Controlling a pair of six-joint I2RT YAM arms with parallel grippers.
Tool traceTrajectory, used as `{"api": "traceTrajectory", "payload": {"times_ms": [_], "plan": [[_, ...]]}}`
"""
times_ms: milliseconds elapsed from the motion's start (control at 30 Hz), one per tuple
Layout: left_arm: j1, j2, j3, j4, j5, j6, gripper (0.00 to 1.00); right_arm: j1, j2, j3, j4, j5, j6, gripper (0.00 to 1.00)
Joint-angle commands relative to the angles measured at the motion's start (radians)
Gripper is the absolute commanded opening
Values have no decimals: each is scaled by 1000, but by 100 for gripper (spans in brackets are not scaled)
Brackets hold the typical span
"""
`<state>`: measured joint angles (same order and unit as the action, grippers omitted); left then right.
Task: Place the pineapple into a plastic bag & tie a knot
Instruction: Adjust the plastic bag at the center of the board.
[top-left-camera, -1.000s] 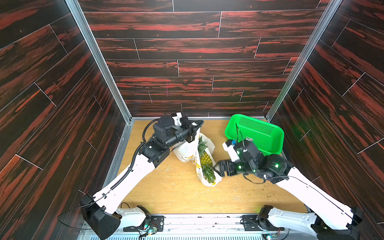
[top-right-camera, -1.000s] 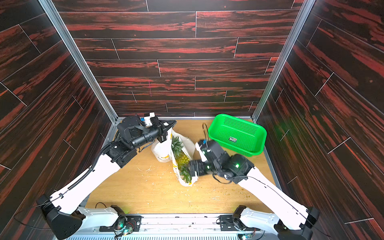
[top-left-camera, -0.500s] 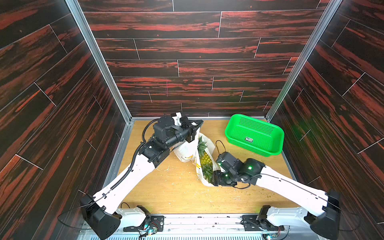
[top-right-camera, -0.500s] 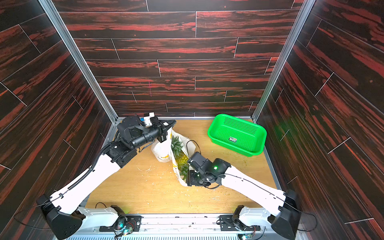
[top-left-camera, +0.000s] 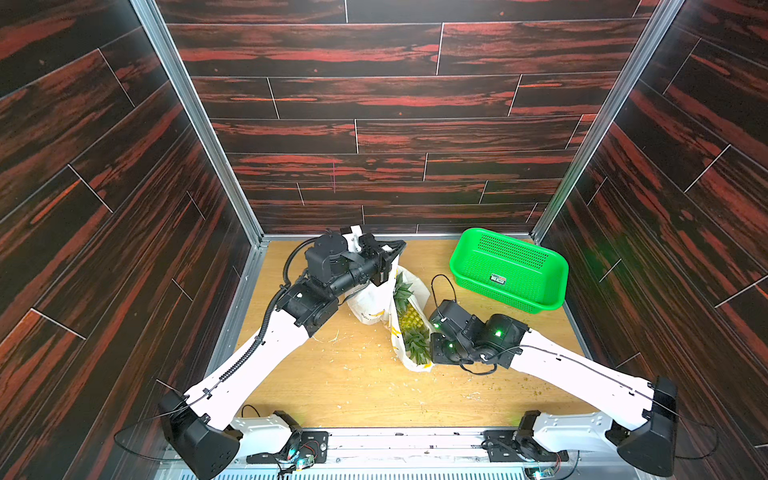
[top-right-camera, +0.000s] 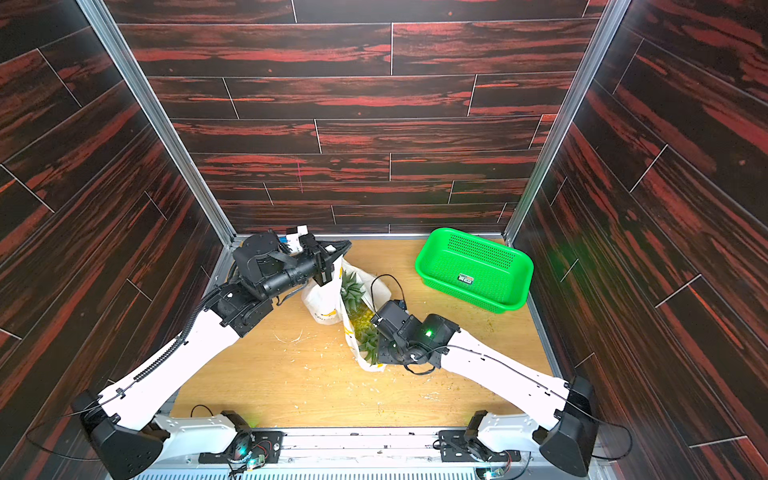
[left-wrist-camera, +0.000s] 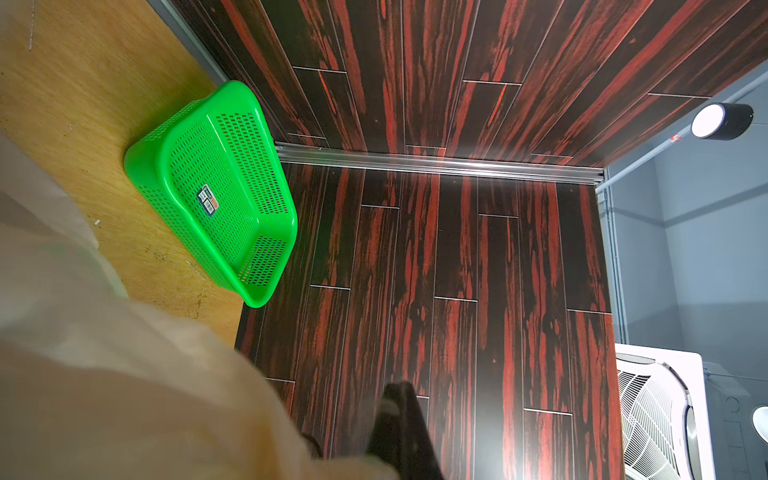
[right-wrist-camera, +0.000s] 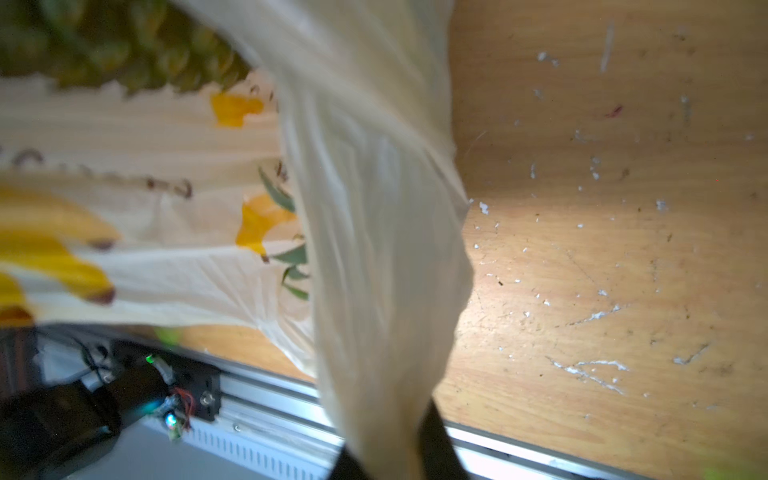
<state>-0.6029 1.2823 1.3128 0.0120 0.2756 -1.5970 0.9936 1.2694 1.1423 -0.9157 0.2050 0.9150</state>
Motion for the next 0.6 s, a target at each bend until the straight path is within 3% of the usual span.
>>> {"api": "traceTrajectory", "payload": {"times_ms": [0,133,267,367,567], "plan": [[5,-56,-7,25,-19,15,0,6,-26,34,-38,57,4,0],[12,-80,22,-112,-16,161,0,6,-71,123,-82,118,-22,0],[15,-82,154,-537,-123,619,0,4,-108,280,-64,211,-90,0],[15,-61,255,-776,-168,841,0,5,-106,378,-17,268,-160,0],[15,42,544,-1131,-46,1134,0,-9,-68,513,155,313,-344,0]]}}
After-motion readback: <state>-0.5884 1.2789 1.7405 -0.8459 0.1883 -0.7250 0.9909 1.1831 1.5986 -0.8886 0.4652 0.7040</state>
